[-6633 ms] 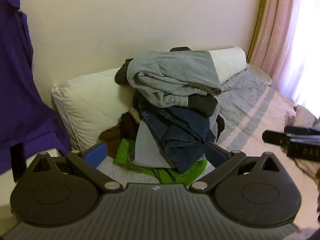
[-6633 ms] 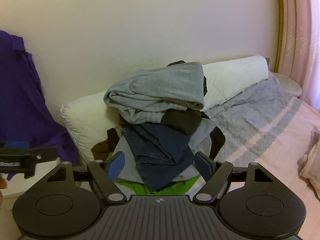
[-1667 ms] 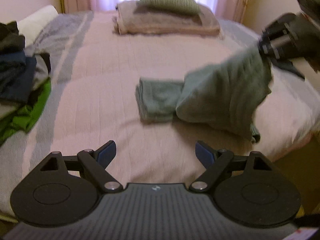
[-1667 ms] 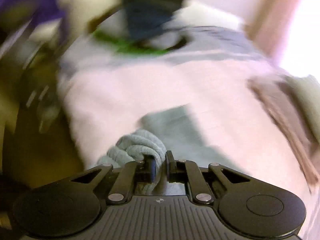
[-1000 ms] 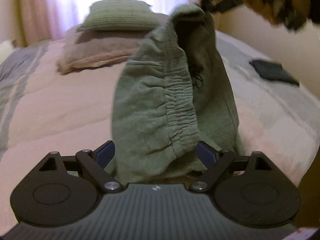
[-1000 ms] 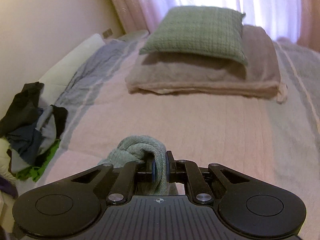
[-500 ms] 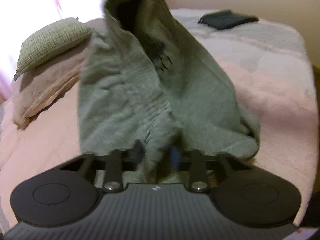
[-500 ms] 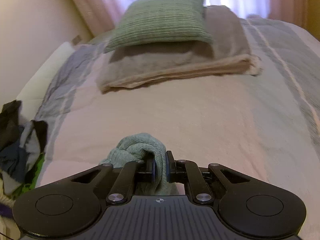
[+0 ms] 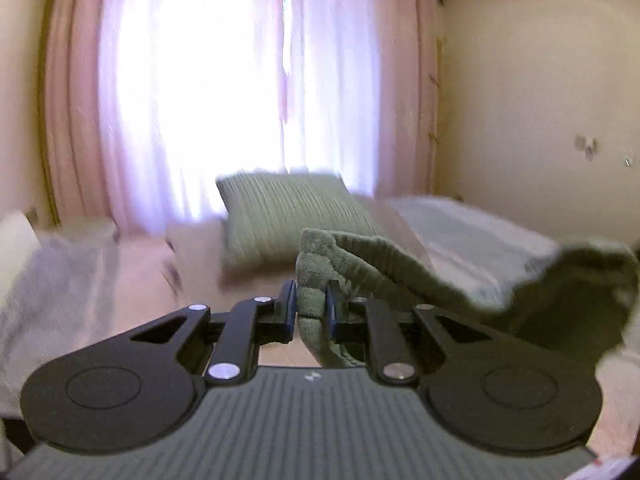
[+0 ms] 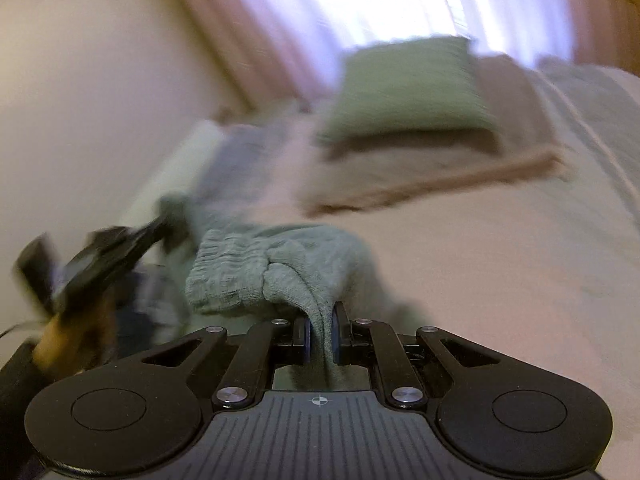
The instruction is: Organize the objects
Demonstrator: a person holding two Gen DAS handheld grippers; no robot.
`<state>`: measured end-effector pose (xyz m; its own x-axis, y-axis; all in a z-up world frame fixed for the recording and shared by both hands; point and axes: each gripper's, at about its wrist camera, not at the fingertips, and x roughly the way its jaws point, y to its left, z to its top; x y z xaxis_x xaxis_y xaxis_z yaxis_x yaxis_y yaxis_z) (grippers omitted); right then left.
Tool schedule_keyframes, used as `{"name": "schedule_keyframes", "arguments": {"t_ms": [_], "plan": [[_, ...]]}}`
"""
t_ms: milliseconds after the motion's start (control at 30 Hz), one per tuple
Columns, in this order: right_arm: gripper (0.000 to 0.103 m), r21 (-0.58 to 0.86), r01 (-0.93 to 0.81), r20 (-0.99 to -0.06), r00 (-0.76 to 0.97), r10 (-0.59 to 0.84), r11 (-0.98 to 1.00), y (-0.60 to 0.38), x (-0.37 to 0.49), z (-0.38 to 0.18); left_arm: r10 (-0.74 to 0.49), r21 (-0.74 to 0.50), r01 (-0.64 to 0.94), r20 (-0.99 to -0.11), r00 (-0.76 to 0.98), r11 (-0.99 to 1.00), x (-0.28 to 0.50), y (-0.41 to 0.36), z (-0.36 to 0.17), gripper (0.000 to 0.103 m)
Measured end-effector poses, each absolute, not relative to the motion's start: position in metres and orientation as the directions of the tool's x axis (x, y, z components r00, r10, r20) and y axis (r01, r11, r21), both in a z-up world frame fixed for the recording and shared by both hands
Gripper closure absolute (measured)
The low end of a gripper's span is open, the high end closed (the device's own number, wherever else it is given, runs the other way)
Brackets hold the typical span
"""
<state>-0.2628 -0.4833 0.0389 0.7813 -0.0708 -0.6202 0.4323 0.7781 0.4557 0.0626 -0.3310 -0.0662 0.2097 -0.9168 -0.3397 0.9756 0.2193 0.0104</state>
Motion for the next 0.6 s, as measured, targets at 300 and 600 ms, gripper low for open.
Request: {"name": "schedule_keyframes", "arguments": {"t_ms": [300,600], "plan": [[0.097,0.506,0.09,-0.305,0.949,0.08,0.858,-0.404,-0.206,0.151,-0.925,0.144,0.926,-0.106,0.364,0.348,0.126,-0.297,0.109,0.091],[0.097,0.552,-0.141,0.09,0.99,0.109,0.822,-0.408,-0.254,0.204,-0.966,0.508,0.84,-0.056,0.251,0.189,0.044,-0.381,0.276,0.091]]}}
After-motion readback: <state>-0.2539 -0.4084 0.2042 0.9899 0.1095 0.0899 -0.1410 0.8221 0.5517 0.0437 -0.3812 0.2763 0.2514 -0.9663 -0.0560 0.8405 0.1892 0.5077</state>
